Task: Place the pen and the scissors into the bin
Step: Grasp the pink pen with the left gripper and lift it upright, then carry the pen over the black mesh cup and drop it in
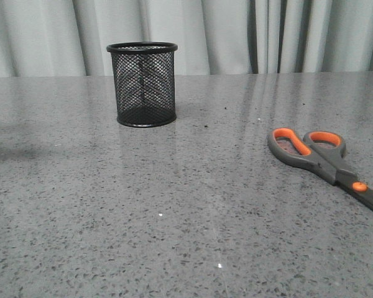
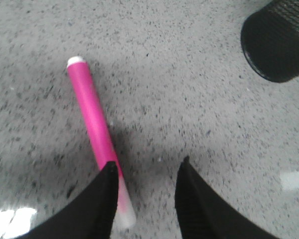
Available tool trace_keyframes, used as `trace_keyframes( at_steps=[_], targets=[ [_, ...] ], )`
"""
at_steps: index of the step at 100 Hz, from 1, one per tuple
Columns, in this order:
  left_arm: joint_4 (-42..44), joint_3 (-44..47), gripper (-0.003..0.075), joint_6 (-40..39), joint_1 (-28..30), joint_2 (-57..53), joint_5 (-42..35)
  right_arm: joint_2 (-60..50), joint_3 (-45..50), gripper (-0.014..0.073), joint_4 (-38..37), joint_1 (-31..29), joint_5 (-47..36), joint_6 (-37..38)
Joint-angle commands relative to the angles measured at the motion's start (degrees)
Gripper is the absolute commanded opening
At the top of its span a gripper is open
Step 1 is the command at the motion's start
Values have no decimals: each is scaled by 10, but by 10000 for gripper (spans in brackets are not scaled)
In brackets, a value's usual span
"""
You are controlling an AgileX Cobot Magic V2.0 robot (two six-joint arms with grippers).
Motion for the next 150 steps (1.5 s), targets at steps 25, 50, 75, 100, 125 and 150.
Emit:
trace_keyframes(
  at_steps=[25,50,75,100,125,150],
  targets=[
    [54,-114,242,-54,-5,134,32,6,-21,329,15,1,-35,-6],
    [100,-119,242,-80,-5,164,23,6,-21,329,24,1,-35,-6],
    [94,-119,242,-80,-5,188,24,6,-21,328,25,1,-35,-6],
    [90,-119,127,-62,-5,200,24,6,-21,328,25,1,-22,-6],
    [20,-119,-19,-7,-25,112,-146,6,-21,329,25,1,-26,-6],
    [-257,-119,-18,172,-102,68,-423,6,-21,329,32,1,-56,-6]
  ],
)
